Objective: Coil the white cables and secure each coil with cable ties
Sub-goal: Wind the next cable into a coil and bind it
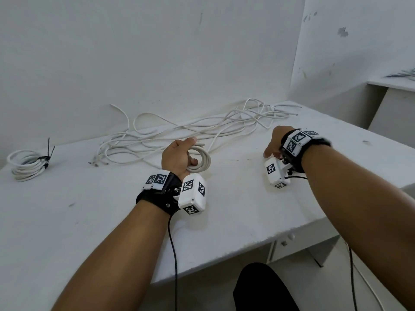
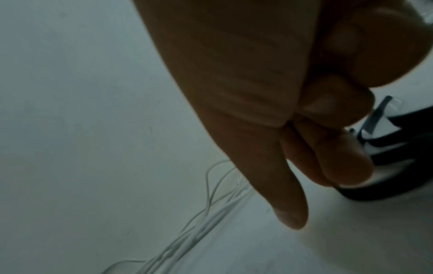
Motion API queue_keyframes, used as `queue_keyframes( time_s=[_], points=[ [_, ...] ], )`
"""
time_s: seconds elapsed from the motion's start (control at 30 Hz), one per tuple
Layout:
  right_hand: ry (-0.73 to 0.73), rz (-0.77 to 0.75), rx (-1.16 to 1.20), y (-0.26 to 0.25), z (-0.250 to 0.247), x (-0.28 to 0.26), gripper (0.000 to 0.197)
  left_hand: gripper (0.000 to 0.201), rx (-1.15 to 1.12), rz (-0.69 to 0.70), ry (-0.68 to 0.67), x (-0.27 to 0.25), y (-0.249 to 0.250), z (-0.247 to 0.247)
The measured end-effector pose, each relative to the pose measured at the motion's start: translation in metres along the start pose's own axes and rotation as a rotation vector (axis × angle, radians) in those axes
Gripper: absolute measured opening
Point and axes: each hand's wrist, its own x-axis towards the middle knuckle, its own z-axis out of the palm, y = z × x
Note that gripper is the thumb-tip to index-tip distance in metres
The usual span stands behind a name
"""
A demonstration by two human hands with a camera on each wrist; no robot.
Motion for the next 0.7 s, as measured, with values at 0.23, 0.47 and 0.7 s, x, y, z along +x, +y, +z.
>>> queue_keyframes(
  time_s=[0.23,0.47,0.7],
  points=[
    [-0.004,-0.014,-0.058,0.006,0.009,0.004,0.026,0.031,-0.020,-0.021,0.013,-0.001,-0.001,-0.003],
    [-0.131,0.068,-0.225,0.018,0.014,0.022,0.022,0.027,-0.027,-0.031,0.003,-0.006,0.002,-0.003],
    [0.091,-0.056,-0.070,0.003,0.003,-0.011,0.021,0.031,-0.084,-0.030,-0.007,-0.012,0.006,-0.002]
  ],
)
